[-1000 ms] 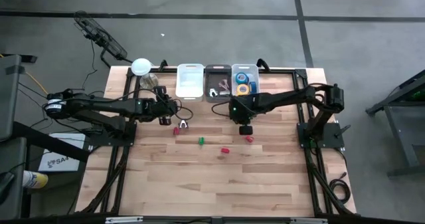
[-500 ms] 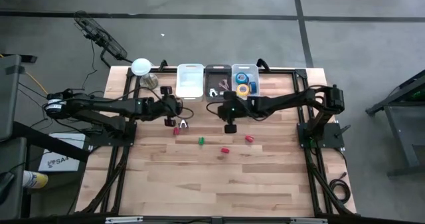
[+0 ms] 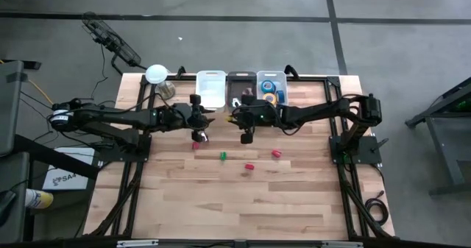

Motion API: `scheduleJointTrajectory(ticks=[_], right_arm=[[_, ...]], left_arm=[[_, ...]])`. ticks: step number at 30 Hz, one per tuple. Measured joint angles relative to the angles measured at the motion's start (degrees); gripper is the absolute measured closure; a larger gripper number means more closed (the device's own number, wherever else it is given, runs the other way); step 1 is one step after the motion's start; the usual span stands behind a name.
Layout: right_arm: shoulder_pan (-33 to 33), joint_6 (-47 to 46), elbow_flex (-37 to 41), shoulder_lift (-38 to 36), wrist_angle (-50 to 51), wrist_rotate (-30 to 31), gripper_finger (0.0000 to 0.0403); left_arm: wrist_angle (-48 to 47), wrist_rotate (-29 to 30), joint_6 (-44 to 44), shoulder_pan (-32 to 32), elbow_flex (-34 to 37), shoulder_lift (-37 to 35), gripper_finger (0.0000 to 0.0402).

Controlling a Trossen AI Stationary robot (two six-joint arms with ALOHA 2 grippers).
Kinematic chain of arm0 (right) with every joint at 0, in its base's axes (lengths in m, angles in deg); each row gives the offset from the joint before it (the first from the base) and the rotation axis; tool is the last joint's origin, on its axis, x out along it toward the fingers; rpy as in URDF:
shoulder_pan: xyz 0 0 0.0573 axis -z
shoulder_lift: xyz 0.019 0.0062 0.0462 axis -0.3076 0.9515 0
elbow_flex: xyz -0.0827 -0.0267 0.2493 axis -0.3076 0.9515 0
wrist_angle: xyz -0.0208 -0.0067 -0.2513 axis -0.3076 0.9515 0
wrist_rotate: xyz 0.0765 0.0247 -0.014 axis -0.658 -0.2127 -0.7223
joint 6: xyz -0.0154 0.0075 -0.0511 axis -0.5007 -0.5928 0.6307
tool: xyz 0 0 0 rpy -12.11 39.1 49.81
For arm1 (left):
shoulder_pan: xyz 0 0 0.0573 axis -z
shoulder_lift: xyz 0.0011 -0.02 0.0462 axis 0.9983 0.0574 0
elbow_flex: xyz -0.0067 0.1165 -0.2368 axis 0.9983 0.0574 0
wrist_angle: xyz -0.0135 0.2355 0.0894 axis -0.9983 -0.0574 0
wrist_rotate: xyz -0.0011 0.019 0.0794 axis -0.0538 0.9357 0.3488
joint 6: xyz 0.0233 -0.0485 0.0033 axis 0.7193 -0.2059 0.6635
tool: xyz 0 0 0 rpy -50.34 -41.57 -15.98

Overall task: Pick and place Stapler, Stapler remover, tape
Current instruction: Put the yellow stapler into the left white bin

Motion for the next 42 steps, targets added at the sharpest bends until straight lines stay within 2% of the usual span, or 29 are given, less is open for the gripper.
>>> scheduleJointTrajectory(ticks=[8,32,42], right_arm=[[0.0,3.0,-0.1,0.0,-4.8,-1.1,0.0357],[0.2,15.2,-0.1,0.1,-10.8,-6.1,0.0357],[0.1,17.4,-0.1,0.1,-11.1,-1.6,0.0357]], left_arm=[[6.5,-5.3,0.0,0.0,0.0,0.0,0.0263],[13.0,-8.6,-0.3,0.0,0.0,0.0,0.0263],[13.6,-9.2,-0.3,-0.1,0.1,0.0,0.0263]])
